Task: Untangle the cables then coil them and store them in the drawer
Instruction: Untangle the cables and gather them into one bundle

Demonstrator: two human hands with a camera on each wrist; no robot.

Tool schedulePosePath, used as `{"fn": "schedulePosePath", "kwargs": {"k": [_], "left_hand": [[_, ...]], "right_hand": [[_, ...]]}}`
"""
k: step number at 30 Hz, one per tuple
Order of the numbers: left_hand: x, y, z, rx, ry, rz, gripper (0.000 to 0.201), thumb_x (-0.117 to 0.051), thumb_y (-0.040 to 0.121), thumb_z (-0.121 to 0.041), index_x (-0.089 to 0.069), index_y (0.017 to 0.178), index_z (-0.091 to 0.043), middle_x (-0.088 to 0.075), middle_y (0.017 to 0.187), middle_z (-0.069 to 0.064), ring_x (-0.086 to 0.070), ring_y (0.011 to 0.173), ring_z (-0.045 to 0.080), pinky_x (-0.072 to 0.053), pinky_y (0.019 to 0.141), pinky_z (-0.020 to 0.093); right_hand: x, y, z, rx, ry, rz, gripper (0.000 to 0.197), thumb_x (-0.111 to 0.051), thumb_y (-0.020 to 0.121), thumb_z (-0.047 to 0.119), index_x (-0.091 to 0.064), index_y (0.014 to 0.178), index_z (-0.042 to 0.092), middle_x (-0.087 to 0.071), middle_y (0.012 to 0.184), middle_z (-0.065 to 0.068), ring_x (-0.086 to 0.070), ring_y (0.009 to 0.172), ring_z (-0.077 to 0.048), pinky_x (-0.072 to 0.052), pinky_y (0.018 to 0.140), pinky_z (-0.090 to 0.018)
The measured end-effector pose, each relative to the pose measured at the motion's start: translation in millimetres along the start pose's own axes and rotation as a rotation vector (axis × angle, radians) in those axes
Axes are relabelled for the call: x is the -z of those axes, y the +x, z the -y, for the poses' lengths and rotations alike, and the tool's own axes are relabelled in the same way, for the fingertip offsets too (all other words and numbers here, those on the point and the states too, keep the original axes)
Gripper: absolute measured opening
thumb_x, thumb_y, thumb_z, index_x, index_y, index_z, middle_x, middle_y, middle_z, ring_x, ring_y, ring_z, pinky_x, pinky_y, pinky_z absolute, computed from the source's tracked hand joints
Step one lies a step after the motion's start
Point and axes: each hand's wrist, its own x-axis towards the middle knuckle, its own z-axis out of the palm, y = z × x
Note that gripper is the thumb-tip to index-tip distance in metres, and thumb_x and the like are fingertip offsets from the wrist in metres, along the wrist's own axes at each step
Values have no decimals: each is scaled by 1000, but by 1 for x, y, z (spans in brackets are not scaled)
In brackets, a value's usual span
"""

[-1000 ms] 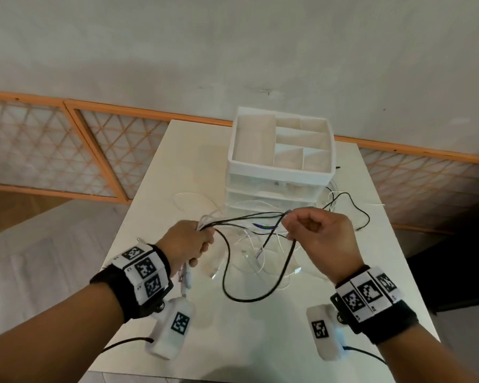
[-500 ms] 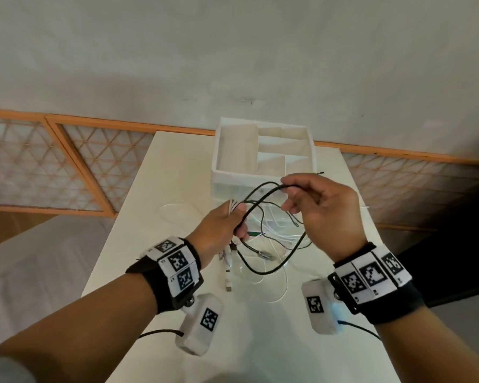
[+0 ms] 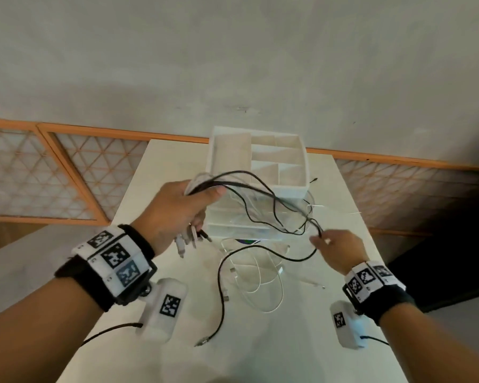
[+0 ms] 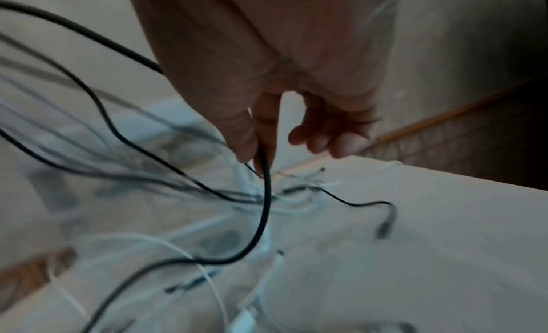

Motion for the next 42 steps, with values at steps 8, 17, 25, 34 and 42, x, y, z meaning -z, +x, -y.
{"fn": "schedulePosePath", "kwargs": {"k": [8,17,25,34,42], "left_hand": [[12,-1,37,265,331,44,36,-71,90,-33,-50,71,-10,-37,49,1,-30,37,13,-29,39,21],[13,-4,49,309,186,148,45,-76,86,-32,-64,95,10,-38,53,0,-39,45,14,-43,56,30],[12,-6,47,275,-8,152,37,-67,87,-37,-58,76,-3,-56,62,8,-59,59,21,-53,63,34],[10,-7,45,272,165,164,33,-72,88,-33,-54,77,-8,-39,63,6,-26,46,13,-26,41,21],[-32,-22,8,-37,587,400,49,-39,96,-56,-63,63,-29,-40,46,-12,-38,41,3,-35,44,13]], "right_hand": [[72,13,42,-9,813,-141,35,-51,99,45,-64,92,14,-69,78,-12,-61,56,-22,-49,58,-35],[117,18,80,296,1015,-280,48,-51,87,67,-63,102,23,-70,114,-4,-66,73,-26,-52,60,-36],[95,41,44,292,900,-208,15,-57,85,19,-60,91,32,-67,98,6,-63,74,-25,-49,55,-32],[2,19,-16,142,105,145,52,-65,86,13,-56,135,29,-69,101,7,-66,79,-10,-51,78,-26],[-9,-56,115,557,334,438,43,-79,82,33,-61,119,45,-64,59,15,-62,48,-8,-47,49,-13]]}}
